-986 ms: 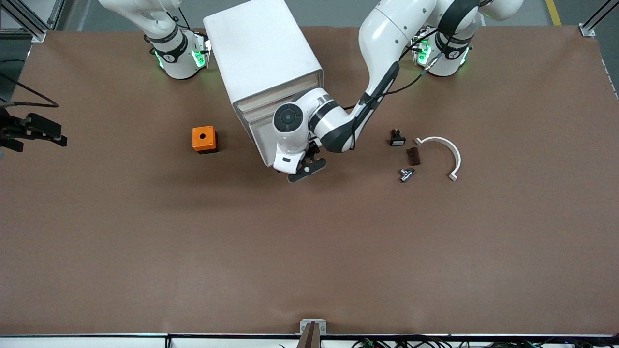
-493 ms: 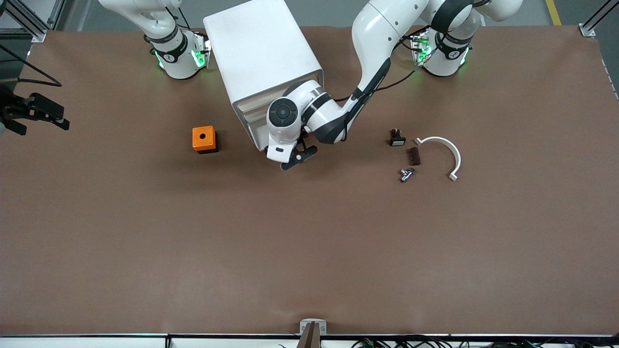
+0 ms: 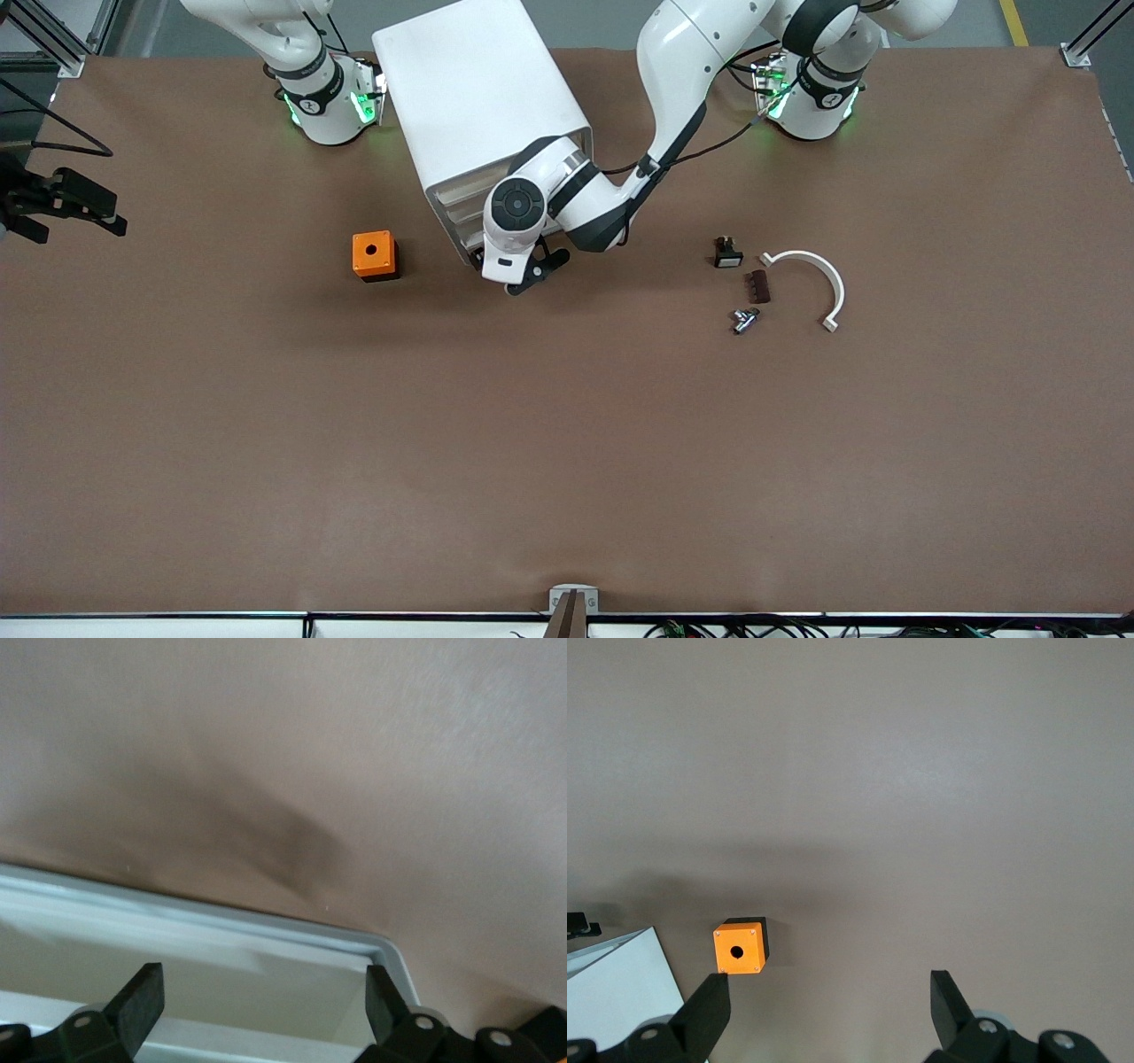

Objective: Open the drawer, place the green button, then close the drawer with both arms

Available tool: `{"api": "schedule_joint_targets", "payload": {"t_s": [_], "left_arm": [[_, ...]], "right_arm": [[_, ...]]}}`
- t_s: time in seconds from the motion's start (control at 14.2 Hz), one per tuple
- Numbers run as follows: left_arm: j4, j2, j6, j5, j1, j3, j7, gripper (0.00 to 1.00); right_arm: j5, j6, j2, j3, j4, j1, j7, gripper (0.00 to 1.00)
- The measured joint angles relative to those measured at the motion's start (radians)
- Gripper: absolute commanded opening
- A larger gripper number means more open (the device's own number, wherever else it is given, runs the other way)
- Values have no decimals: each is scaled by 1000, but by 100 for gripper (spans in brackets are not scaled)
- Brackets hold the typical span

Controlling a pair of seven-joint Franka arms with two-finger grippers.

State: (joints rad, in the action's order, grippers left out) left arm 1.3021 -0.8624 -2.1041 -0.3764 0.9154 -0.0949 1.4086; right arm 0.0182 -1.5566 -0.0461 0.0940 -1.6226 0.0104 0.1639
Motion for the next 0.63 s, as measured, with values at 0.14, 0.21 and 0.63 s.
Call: {"api": "schedule_joint_targets", "payload": {"t_s": [0.14,0.21,0.63], "left_arm": [[5,-1,-1,-24,3,1,3,100],[6,-1,-1,-31,1,2,4,100],[8,0,-4,-36,-6,6,4,100]], "right_arm": [[0,2,-1,1,0,0,-1,100],[0,3,-2,1,-1,-2,-2,100],[0,0,-11,5,-27,-5,-2,100]]}}
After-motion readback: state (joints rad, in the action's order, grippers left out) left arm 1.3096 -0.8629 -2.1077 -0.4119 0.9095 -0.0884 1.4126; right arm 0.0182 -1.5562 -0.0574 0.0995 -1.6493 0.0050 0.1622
